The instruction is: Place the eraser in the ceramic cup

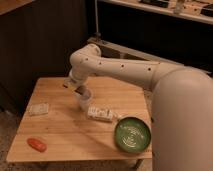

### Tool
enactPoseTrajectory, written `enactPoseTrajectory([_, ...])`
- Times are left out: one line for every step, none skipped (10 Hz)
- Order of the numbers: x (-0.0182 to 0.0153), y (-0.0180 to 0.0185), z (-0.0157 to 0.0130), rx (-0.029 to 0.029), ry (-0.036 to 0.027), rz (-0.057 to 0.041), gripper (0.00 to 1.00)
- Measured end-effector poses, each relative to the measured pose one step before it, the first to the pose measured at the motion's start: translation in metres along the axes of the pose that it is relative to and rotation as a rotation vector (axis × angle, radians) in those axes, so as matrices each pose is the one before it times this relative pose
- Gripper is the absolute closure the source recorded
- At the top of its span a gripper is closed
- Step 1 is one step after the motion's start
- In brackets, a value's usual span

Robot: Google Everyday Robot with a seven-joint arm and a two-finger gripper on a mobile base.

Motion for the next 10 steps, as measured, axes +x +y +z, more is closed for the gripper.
enactPoseTrajectory([-0.00327,0.00895,-0.00051,-0.00426,0.00187,0.00974,0.95])
enactPoseTrajectory([-0.00163,-0.00064,0.00283,0.00228,0.00017,-0.00187,0.95])
enactPoseTrajectory([-0.0003,-0.00225,0.00298,0.00153,0.00053,-0.0055,0.95])
enactPoseTrajectory([0.00007,-0.00168,0.00179,0.00161,0.00052,-0.00181,0.95])
enactPoseTrajectory([-0.00143,0.00117,0.0013,-0.0025,-0.00166,0.00126,0.95])
enactPoseTrajectory([0.00012,0.00048,0.00072,0.00021,0.00015,0.00111,0.95])
enactPoseTrajectory([-0.00135,0.0029,0.00153,0.00039,-0.00105,0.00487,0.95])
enactPoseTrajectory([-0.00304,0.00287,0.00085,0.00099,-0.00152,0.00086,0.94])
enactPoseTrajectory([-0.00104,-0.00189,0.00189,0.00045,-0.00125,-0.00467,0.87])
enactPoseTrajectory([0.00137,-0.00261,0.00151,0.00171,0.0008,-0.00233,0.79])
